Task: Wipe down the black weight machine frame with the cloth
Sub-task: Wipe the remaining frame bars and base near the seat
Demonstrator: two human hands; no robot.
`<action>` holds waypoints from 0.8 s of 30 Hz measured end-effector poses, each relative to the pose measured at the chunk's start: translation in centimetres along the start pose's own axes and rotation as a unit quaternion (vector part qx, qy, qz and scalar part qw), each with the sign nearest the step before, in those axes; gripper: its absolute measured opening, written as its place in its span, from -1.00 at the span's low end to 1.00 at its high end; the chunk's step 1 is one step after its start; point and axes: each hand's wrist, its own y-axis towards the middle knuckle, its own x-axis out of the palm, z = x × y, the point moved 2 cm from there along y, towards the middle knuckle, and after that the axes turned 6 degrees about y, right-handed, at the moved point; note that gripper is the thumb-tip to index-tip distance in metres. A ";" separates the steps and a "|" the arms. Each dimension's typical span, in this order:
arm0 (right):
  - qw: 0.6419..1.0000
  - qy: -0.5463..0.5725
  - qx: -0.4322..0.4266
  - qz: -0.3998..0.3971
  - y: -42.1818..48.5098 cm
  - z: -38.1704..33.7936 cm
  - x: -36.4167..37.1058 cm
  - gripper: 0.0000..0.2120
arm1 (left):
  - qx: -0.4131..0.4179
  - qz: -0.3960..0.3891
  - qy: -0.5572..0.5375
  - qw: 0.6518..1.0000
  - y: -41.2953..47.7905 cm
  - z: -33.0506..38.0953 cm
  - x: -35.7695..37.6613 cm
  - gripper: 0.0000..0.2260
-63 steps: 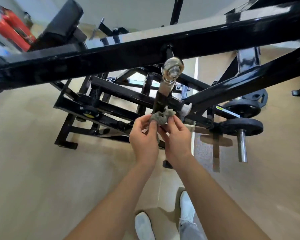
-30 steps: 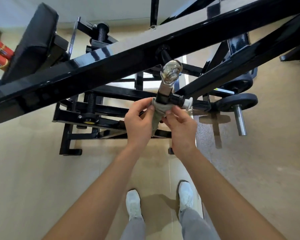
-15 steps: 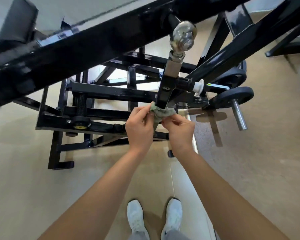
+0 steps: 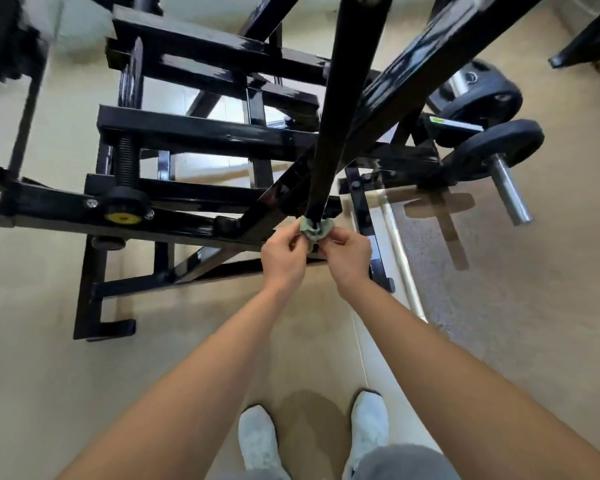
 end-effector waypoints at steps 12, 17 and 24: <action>0.996 -0.029 -0.079 0.009 5.8 13.7 2.6 -0.84 | 0.066 -0.033 -0.037 0.997 1.7 -13.0 6.4 -0.64; 0.988 -0.040 -0.148 -0.004 8.1 15.9 3.0 -0.78 | 0.129 -0.003 0.021 0.991 2.6 -16.5 7.9 -0.80; 0.986 0.035 -0.158 -0.050 9.1 15.7 2.8 -0.76 | 0.177 0.069 -0.007 0.982 4.1 -17.4 8.3 -0.90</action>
